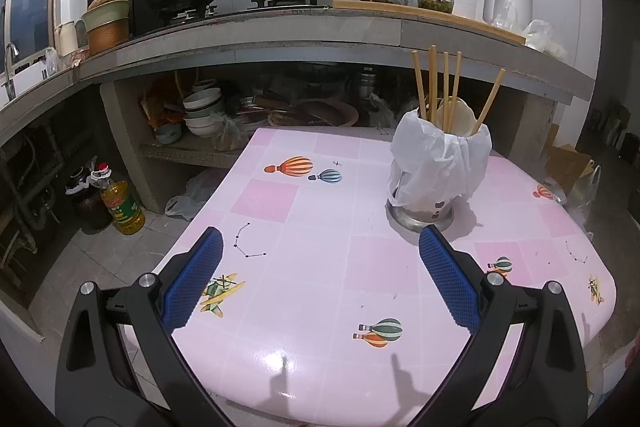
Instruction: Organize utensils
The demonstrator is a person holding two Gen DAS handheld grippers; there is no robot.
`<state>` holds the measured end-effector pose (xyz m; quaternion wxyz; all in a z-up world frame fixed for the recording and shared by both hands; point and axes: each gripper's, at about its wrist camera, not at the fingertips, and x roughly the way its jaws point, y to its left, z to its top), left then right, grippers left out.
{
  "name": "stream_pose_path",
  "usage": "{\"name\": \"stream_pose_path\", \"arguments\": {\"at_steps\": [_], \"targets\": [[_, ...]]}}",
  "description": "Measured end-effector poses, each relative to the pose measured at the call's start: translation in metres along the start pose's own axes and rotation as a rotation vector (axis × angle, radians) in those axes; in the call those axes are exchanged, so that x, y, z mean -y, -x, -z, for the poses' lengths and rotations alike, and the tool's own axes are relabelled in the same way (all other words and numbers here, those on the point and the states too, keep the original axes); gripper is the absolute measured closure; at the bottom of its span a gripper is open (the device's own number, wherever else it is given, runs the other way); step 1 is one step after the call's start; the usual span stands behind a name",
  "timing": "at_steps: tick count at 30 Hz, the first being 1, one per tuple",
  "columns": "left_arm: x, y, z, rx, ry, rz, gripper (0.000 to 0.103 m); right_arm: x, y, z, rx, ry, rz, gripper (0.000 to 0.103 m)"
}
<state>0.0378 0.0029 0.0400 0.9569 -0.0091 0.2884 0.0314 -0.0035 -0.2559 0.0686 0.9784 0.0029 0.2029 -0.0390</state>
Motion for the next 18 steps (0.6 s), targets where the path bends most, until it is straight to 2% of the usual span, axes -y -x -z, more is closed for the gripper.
{"name": "stream_pose_path", "arguments": {"at_steps": [18], "targets": [[0.002,0.000,0.001,-0.005,-0.007,0.000,0.008,-0.012,-0.006,0.007,-0.033,0.001,-0.042,0.006]]}}
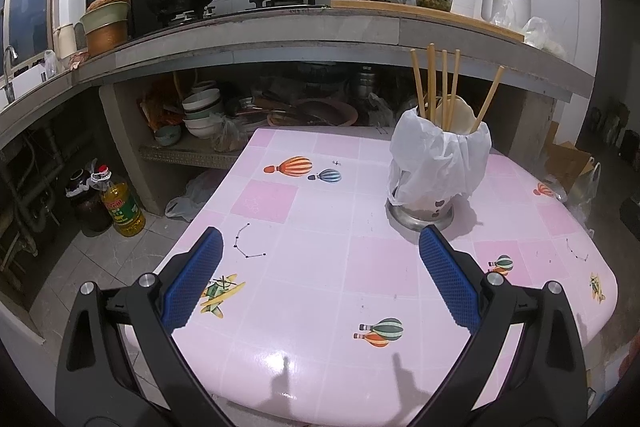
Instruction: Organize utensils
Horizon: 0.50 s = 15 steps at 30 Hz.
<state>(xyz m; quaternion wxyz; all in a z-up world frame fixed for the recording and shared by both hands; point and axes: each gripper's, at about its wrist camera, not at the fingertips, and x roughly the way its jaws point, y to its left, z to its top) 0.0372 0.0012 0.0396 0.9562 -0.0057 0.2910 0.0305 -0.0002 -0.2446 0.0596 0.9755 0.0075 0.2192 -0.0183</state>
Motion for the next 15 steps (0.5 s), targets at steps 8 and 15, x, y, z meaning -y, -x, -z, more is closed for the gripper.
{"name": "stream_pose_path", "arguments": {"at_steps": [8,15], "targets": [[0.003,-0.008,0.003,-0.024,-0.015,-0.003,0.008,-0.001,-0.009,0.009,-0.037,-0.005,-0.015,0.006],[0.007,-0.014,0.007,-0.045,-0.025,-0.001,0.008,-0.001,-0.013,0.016,-0.055,-0.007,-0.020,0.006]]}}
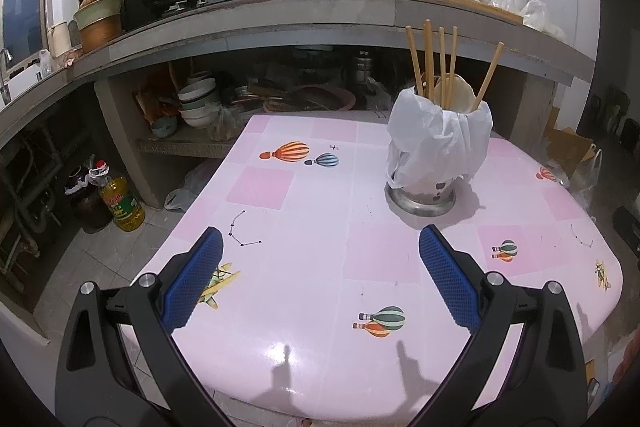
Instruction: Organize utensils
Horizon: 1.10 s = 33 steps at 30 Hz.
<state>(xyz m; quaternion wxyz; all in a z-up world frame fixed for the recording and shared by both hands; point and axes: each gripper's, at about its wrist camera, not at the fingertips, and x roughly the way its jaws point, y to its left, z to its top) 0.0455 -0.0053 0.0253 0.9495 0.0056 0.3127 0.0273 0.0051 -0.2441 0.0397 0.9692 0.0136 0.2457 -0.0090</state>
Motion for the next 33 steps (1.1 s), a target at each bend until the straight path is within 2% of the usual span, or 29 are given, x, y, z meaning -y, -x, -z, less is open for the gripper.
{"name": "stream_pose_path", "arguments": {"at_steps": [33], "targets": [[0.0073,0.0004,0.0012,-0.005,-0.012,0.006,0.008,0.0039,0.0004,0.0024,-0.004,-0.006,0.000,0.006]]}}
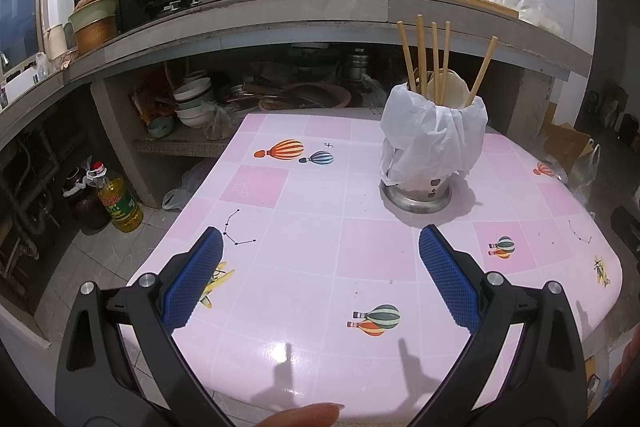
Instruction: Organize utensils
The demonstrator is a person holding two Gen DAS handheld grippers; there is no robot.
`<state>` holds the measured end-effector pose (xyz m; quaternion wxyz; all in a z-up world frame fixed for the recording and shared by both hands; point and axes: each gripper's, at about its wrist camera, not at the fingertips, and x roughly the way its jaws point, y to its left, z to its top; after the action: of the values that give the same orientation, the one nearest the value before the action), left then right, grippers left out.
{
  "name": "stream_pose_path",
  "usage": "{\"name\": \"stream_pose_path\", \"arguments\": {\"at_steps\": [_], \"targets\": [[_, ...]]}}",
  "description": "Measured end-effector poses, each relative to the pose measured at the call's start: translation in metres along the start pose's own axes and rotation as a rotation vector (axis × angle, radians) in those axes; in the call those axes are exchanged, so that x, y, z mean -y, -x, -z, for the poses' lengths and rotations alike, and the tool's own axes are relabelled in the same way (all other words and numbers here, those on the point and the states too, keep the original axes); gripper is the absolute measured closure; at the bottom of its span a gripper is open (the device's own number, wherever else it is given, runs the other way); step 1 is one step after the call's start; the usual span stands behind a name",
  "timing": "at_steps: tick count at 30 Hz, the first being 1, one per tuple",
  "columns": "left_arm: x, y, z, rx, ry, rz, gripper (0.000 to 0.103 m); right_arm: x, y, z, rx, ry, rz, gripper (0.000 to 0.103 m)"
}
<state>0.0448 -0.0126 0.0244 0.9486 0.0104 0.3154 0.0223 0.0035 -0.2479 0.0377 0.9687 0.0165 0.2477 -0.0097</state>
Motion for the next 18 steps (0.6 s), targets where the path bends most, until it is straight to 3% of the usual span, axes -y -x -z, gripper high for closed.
{"name": "stream_pose_path", "arguments": {"at_steps": [18], "targets": [[0.0012,-0.0006,0.0005,-0.002,0.000,0.007,0.008,-0.0016,0.0012,-0.0045,0.006,0.005,-0.002,0.006]]}}
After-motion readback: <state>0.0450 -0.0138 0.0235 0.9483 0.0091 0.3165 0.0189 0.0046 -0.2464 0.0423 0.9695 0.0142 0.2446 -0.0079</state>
